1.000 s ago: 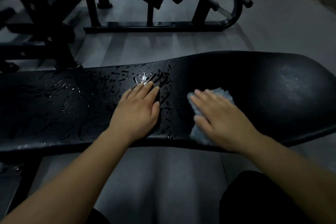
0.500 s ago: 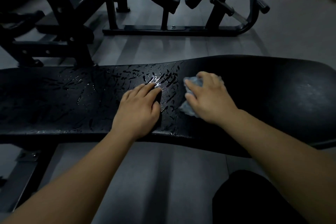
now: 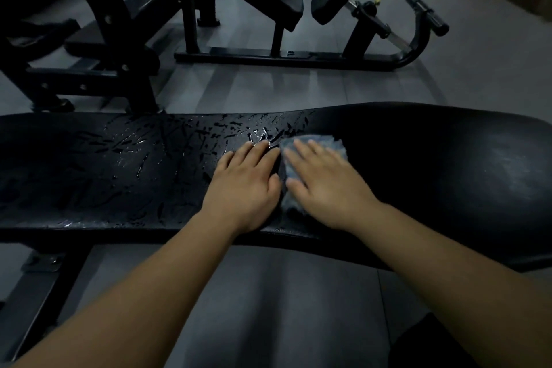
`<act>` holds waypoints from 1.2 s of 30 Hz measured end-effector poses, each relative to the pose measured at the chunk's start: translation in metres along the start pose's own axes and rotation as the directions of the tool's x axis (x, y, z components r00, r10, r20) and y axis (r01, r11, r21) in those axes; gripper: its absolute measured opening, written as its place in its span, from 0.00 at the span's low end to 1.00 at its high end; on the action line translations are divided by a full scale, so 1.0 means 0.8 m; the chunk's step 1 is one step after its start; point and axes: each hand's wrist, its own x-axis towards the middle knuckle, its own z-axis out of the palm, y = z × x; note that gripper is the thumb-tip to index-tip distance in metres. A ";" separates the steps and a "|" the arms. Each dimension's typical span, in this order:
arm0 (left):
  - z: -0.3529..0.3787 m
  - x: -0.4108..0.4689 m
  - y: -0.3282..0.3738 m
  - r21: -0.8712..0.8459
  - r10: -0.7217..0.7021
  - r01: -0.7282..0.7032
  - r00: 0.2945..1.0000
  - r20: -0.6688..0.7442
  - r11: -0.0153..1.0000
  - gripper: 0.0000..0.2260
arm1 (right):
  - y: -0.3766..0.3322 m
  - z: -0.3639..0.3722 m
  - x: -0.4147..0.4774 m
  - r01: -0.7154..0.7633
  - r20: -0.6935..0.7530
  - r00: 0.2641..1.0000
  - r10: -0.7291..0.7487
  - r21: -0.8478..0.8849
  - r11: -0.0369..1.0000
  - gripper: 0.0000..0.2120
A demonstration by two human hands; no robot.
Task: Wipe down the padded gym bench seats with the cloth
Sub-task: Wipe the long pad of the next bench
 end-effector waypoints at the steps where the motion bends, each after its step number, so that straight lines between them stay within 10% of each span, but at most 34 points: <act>1: 0.001 0.002 -0.001 -0.001 -0.001 0.001 1.000 -0.011 1.000 0.29 | -0.001 -0.001 -0.020 0.059 0.002 0.998 -0.059 0.012 0.998 0.34; 9: 0.002 0.003 -0.003 -0.012 -0.009 0.008 1.000 -0.024 1.000 0.28 | 0.055 -0.004 0.077 -0.240 -0.004 0.971 0.240 -0.022 0.970 0.28; 15: 0.001 0.003 -0.001 -0.010 -0.070 0.070 0.997 0.008 0.997 0.31 | 0.019 -0.010 0.022 0.039 0.037 0.998 -0.043 0.097 0.994 0.33; 21: 0.001 0.006 0.000 -0.023 -0.061 0.061 0.998 0.006 0.998 0.29 | 0.053 -0.018 0.113 -0.299 -0.030 0.953 0.302 0.082 0.951 0.22; 27: -0.005 0.014 -0.008 -0.041 -0.043 0.042 0.999 -0.011 0.998 0.31 | 0.023 0.000 0.054 0.035 0.012 0.999 -0.036 0.071 0.997 0.31; 36: -0.016 0.021 -0.061 0.041 -0.053 0.053 0.999 0.003 0.998 0.31 | 0.005 0.004 0.138 -0.144 0.011 0.989 0.144 -0.027 0.989 0.28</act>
